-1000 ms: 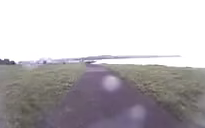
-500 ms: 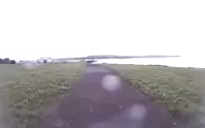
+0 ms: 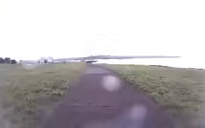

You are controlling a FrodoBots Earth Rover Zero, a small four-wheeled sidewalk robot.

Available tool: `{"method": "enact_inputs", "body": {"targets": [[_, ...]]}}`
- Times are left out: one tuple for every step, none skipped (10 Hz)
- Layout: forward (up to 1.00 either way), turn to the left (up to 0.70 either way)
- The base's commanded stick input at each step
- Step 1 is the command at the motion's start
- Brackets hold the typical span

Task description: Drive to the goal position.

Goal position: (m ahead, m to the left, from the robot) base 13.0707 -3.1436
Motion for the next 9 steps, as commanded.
{"method": "enact_inputs", "body": {"targets": [[0.7,0.0],[0.7,0.0],[0.7,0.0],[0.7,0.0],[0.7,0.0],[0.7,0.0],[0.7,0.0],[0.7,0.0],[0.7,0.0]]}}
